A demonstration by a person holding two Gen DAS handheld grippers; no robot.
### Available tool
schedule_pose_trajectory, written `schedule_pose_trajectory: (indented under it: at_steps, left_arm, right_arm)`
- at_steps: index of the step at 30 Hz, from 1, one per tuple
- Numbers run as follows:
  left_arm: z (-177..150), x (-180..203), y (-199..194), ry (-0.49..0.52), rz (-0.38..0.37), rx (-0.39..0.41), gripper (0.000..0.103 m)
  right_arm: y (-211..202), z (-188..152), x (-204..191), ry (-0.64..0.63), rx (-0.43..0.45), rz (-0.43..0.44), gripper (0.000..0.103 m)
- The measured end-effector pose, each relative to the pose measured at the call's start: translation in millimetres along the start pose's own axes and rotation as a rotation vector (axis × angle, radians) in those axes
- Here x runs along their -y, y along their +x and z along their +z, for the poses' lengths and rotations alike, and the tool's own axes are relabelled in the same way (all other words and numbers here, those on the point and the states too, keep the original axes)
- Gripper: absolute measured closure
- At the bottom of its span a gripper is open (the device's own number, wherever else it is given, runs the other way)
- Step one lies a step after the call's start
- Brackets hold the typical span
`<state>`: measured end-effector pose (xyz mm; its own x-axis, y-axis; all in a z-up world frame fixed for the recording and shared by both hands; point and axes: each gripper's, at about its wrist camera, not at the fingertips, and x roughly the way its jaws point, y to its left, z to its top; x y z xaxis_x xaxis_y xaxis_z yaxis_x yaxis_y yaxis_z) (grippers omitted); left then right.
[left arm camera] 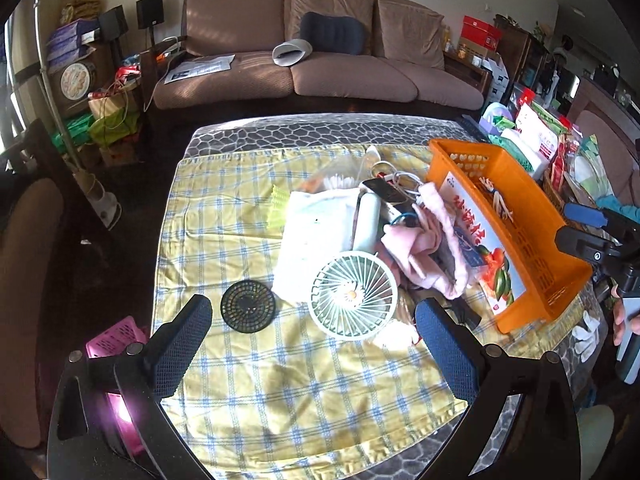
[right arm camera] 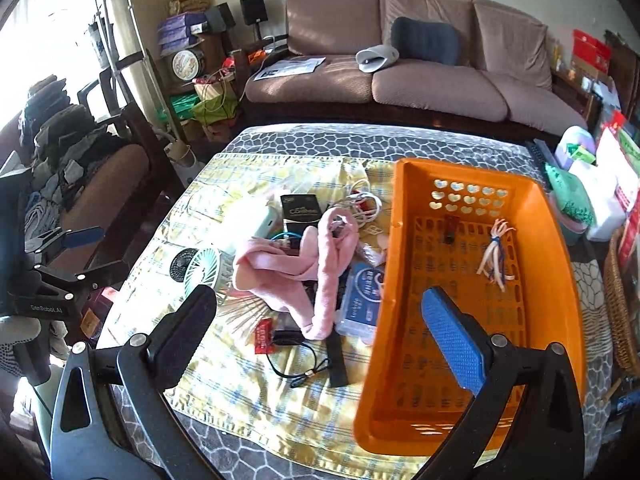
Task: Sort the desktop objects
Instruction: 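Grasp the pink cloth with the right gripper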
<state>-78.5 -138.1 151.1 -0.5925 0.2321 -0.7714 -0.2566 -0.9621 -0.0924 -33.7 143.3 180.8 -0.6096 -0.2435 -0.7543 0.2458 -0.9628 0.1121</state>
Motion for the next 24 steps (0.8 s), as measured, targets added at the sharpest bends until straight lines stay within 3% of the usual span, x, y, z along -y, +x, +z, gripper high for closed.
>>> schedule_pose_trajectory:
  at_steps: [9, 12, 24]
  left_arm:
    - [-24, -8, 28, 0.024, -0.027, -0.026, 0.000]
    - [-29, -8, 40, 0.018, -0.050, -0.038, 0.000]
    - [-24, -26, 67, -0.025, -0.079, -0.043, 0.000]
  right_arm:
    - [47, 3, -45, 0.002, -0.042, 0.078, 0.006]
    - [61, 3, -48, 0.030, -0.051, 0.089, 0.017]
    - [117, 7, -47, 0.117, -0.090, 0.121, 0.019]
